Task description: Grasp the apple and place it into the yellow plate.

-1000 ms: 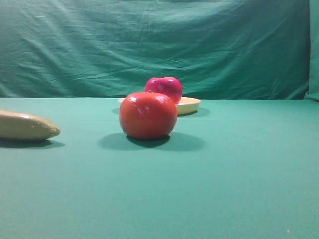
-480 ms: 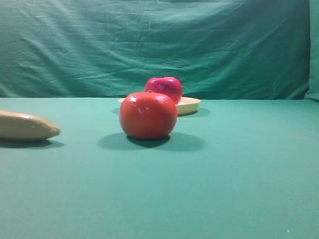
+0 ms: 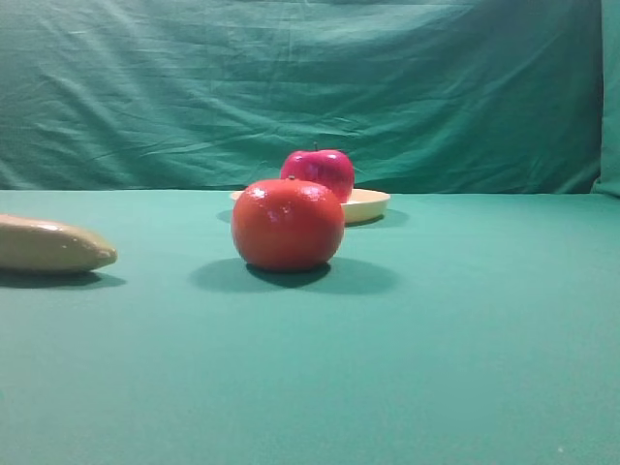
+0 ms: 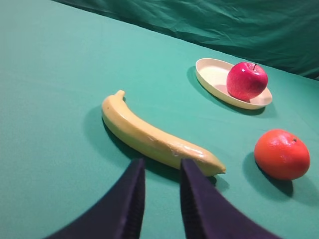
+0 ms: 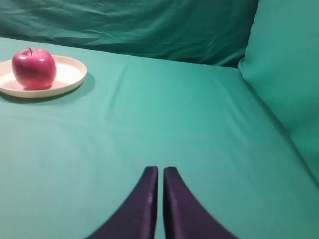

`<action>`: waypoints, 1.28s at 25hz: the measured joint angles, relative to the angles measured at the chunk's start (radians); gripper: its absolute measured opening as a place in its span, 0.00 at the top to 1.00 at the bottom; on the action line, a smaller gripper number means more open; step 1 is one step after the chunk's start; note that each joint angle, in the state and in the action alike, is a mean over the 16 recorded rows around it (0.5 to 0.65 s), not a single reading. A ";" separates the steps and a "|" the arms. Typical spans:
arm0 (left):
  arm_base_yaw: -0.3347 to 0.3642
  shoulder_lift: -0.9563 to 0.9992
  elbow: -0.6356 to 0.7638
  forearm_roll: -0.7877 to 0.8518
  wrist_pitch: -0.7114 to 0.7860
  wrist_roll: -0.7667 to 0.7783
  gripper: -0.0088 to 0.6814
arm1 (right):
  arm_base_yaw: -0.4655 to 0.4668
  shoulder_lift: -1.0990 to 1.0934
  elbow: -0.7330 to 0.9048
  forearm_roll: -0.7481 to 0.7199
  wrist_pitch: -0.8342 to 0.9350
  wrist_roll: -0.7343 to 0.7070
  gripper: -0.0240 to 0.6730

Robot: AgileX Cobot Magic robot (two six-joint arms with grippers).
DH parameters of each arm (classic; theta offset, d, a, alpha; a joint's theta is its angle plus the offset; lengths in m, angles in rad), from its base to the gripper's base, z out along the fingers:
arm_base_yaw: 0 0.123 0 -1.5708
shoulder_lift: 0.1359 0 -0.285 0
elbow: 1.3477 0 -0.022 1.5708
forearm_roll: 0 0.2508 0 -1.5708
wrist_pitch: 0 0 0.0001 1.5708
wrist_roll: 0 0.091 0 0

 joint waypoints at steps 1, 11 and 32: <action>0.000 0.000 0.000 0.000 0.000 0.000 0.76 | -0.004 -0.009 0.015 0.000 -0.010 0.000 0.97; 0.000 0.000 0.000 0.000 0.000 0.000 0.76 | -0.015 -0.031 0.076 0.000 -0.027 -0.001 0.97; 0.000 0.000 0.000 0.000 0.000 0.000 0.76 | -0.015 -0.031 0.076 0.000 -0.005 -0.002 0.97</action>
